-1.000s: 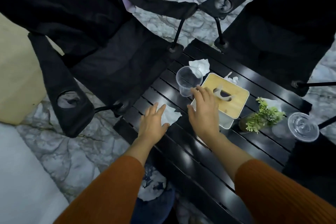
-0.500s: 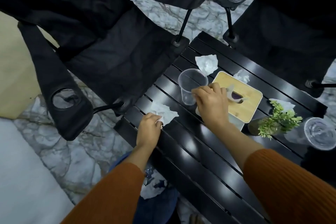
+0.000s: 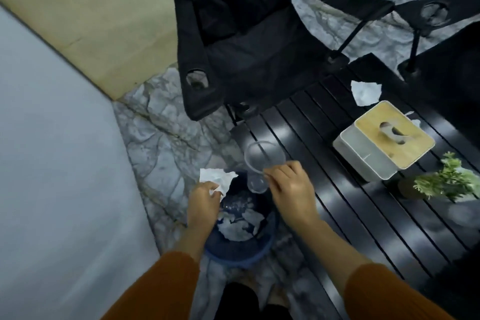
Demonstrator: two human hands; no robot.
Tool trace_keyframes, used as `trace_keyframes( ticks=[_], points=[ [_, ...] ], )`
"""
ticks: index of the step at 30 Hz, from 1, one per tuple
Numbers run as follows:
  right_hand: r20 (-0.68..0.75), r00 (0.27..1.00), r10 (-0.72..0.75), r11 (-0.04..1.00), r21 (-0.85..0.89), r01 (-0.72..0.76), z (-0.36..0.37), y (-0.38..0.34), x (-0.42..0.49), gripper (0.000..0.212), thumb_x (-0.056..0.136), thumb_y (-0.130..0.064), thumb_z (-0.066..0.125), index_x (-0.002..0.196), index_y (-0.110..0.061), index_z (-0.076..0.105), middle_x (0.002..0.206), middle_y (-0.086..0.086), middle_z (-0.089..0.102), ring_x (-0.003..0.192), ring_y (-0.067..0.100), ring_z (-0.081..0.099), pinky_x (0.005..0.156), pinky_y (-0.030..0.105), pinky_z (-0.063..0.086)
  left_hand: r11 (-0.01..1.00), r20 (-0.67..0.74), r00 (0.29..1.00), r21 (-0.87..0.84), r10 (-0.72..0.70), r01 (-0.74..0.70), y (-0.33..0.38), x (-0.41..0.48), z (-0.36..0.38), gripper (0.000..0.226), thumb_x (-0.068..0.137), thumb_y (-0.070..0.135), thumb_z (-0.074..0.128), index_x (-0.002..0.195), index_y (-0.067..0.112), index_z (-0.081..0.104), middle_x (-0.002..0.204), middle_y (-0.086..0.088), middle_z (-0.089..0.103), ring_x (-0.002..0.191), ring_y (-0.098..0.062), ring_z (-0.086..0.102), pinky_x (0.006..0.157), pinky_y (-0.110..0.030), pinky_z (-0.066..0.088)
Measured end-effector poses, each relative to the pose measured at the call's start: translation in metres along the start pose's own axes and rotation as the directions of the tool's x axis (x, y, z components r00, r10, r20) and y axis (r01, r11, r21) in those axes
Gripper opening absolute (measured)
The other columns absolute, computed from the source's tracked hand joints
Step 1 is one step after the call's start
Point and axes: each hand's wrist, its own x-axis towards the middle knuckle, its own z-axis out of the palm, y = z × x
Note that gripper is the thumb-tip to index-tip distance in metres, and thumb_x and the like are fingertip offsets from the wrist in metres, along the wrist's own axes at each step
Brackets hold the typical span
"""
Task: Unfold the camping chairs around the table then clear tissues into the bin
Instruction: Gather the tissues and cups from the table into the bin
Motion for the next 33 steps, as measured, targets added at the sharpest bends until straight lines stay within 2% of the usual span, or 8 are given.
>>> trace_keyframes(
  ticks=[4,9,12,15,18,24,27,33],
  points=[
    [0.092,0.995,-0.027,0.997,0.072,0.020,0.027,-0.027,-0.040,0.007,0.082,-0.006,0.072,0.089,-0.010,0.074,0.084,-0.002,0.073,0.081,0.023,0.058,0.059,0.034,0.052,0.983,-0.014,0.985,0.067,-0.172,0.172,-0.049,-0.028,-0.004,0.022,0.087,0.003,0.056,0.104,-0.001,0.068,0.113,-0.020,0.067,0.100,-0.035,0.063,0.083,-0.034,0.048],
    [0.277,0.961,0.028,0.998,0.053,-0.045,0.064,-0.031,-0.074,0.007,0.081,-0.007,0.071,0.087,-0.009,0.072,0.086,0.002,0.072,0.087,0.026,0.062,0.061,0.036,0.056,0.958,0.060,0.965,0.155,-0.254,0.242,-0.086,-0.032,0.018,0.024,0.091,0.009,0.053,0.108,0.003,0.067,0.115,-0.019,0.067,0.104,-0.035,0.062,0.085,-0.037,0.049],
    [0.503,0.853,0.137,0.981,0.048,-0.186,0.078,-0.028,-0.091,0.028,0.083,-0.012,0.068,0.111,-0.010,0.068,0.114,0.005,0.068,0.118,0.026,0.054,0.081,0.041,0.057,0.946,0.238,0.932,0.243,-0.273,0.215,-0.104,-0.029,0.035,0.038,0.095,0.013,0.049,0.131,0.009,0.057,0.135,-0.015,0.058,0.122,-0.033,0.054,0.101,-0.037,0.045],
    [0.573,0.786,0.232,0.940,0.076,-0.333,0.071,-0.023,-0.104,0.044,0.089,-0.017,0.064,0.132,-0.015,0.056,0.134,0.002,0.057,0.136,0.020,0.038,0.100,0.035,0.046,0.939,0.288,0.918,0.286,-0.273,0.190,-0.111,-0.032,0.041,0.046,0.093,0.013,0.051,0.138,0.009,0.049,0.142,-0.017,0.050,0.126,-0.033,0.050,0.105,-0.038,0.042],
    [0.558,0.766,0.319,0.896,0.085,-0.435,0.053,-0.013,-0.110,0.044,0.092,-0.019,0.061,0.135,-0.018,0.053,0.136,0.001,0.054,0.133,0.015,0.039,0.103,0.031,0.044,0.938,0.207,0.954,0.315,-0.215,0.143,-0.097,-0.032,0.040,0.042,0.090,0.012,0.053,0.131,0.005,0.052,0.134,-0.019,0.054,0.116,-0.036,0.055,0.095,-0.039,0.047],
    [0.416,0.760,0.499,0.813,0.079,-0.577,-0.013,0.014,-0.113,0.042,0.094,-0.026,0.059,0.135,-0.020,0.052,0.132,0.002,0.055,0.124,0.014,0.049,0.097,0.022,0.043,0.944,0.092,0.996,0.328,0.008,-0.038,-0.024,-0.034,0.037,0.042,0.093,0.013,0.053,0.135,0.010,0.049,0.138,-0.017,0.051,0.120,-0.036,0.052,0.099,-0.047,0.046],
    [0.312,0.746,0.589,0.762,0.093,-0.641,-0.056,0.033,-0.120,0.039,0.093,-0.027,0.060,0.132,-0.021,0.055,0.129,0.002,0.056,0.118,0.017,0.054,0.097,0.032,0.049,0.942,0.127,0.982,0.288,0.142,-0.173,0.025,-0.041,0.054,0.040,0.093,0.016,0.054,0.133,0.012,0.051,0.137,-0.014,0.052,0.122,-0.035,0.049,0.097,-0.051,0.046],
    [0.145,0.608,0.780,0.591,0.145,-0.793,-0.135,0.082,-0.160,0.035,0.094,-0.027,0.059,0.128,-0.022,0.056,0.126,0.000,0.055,0.113,0.012,0.055,0.094,0.027,0.047,0.895,0.259,0.894,0.165,0.366,-0.414,0.120,-0.083,0.118,0.036,0.091,0.018,0.057,0.127,0.013,0.056,0.133,-0.008,0.055,0.123,-0.029,0.046,0.104,-0.045,0.039]
  ],
)
